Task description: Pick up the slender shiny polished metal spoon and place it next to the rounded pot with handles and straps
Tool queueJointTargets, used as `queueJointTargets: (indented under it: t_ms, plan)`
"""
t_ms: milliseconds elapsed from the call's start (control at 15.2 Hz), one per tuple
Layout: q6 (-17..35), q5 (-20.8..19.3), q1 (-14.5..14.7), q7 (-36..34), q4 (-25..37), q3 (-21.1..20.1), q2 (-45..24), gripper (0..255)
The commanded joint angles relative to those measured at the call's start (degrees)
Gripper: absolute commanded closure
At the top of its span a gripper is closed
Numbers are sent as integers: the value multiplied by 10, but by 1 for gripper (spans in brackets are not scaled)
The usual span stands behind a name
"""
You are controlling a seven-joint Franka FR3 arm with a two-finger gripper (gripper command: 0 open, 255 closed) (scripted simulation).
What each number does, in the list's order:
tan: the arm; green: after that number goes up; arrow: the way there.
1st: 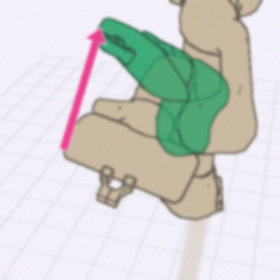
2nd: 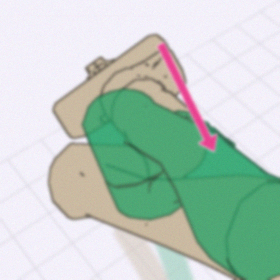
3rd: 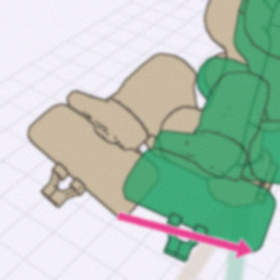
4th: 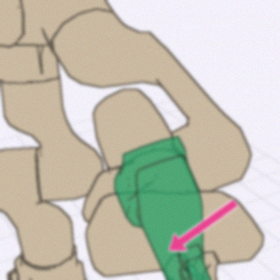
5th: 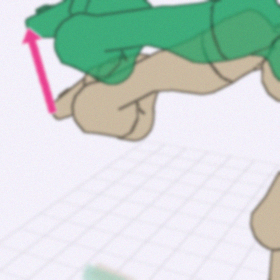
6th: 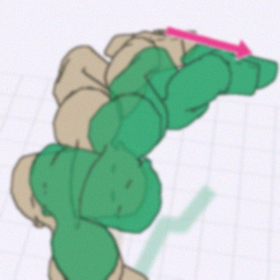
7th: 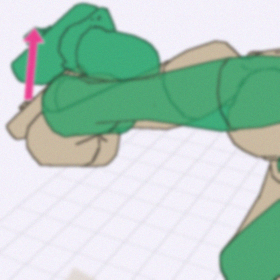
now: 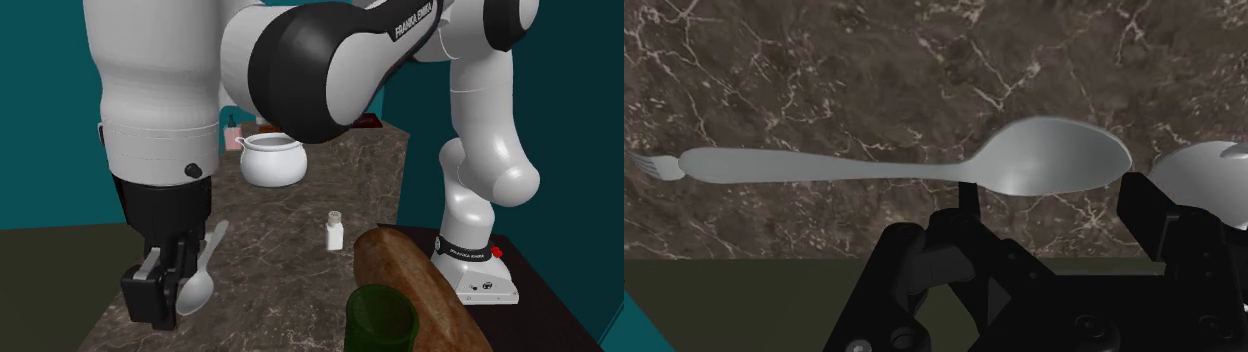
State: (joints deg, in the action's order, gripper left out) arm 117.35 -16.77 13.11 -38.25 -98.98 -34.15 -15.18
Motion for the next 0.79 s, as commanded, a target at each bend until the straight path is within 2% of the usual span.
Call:
queueJointTargets:
  t_ms: [0, 726]
  plan:
    - [-13, 4, -1, 5, 10, -1, 4, 255]
    - [-93, 17, 2, 20, 83, -6, 14, 255]
